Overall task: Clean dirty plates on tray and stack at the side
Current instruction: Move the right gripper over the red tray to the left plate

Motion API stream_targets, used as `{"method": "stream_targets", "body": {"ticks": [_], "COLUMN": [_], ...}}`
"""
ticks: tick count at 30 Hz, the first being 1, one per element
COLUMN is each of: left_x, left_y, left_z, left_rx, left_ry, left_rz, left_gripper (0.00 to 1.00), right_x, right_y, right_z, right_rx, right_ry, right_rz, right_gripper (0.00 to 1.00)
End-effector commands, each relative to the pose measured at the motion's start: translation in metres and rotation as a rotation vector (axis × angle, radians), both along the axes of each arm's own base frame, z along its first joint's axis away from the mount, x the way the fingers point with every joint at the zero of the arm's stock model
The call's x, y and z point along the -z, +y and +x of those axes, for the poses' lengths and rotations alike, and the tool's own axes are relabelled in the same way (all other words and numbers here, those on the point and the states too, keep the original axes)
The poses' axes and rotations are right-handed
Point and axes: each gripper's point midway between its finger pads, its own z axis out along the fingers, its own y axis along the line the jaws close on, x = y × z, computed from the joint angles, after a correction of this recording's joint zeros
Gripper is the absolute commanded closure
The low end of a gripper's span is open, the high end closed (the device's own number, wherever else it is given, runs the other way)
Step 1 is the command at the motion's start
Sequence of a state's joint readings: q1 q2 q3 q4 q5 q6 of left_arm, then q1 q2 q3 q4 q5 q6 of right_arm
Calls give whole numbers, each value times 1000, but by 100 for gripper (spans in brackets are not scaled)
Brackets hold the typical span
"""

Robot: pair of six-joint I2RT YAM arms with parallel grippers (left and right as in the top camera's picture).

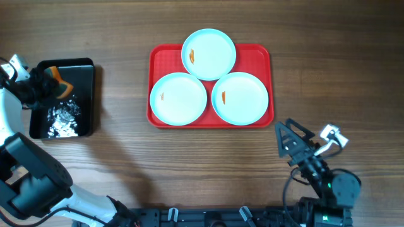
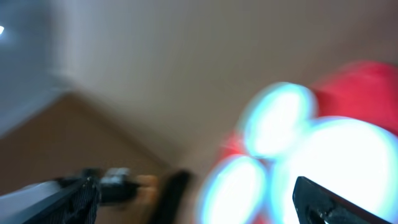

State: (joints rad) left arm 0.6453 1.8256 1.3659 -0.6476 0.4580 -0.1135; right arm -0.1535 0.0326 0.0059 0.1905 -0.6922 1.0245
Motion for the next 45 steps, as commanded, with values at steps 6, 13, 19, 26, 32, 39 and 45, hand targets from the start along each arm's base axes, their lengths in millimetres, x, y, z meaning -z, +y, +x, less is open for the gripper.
{"method": "stream_targets", "body": {"ticks": [6, 13, 19, 26, 32, 39, 45], "left_x": [1, 1, -1, 0, 1, 1, -1], "left_y": [-3, -3, -3, -4, -4, -4, -3], "left_z": [2, 2, 5, 4, 4, 4, 5], "left_rx": [12, 12, 11, 11, 11, 11, 17], "left_ry": [-16, -15, -26, -19, -17, -18, -27], "left_rz": [-15, -17, -10, -16, -17, -16, -5], "left_gripper": [96, 96, 96, 96, 96, 96, 96], "right_x": [-133, -171, -125, -85, -13, 103, 108], "right_y": [47, 49, 1, 92, 167, 237, 238], "right_z": [-68, -36, 26, 93, 158, 150, 163], "right_rx": [-328, -424, -227, -353, -340, -523, -313], "right_ry": [-269, -23, 513, 550, 694, 670, 701], "right_rz": [-86, -452, -833, -832, -706, -1015, -993], "right_gripper": [1, 0, 0, 0, 0, 0, 0]}}
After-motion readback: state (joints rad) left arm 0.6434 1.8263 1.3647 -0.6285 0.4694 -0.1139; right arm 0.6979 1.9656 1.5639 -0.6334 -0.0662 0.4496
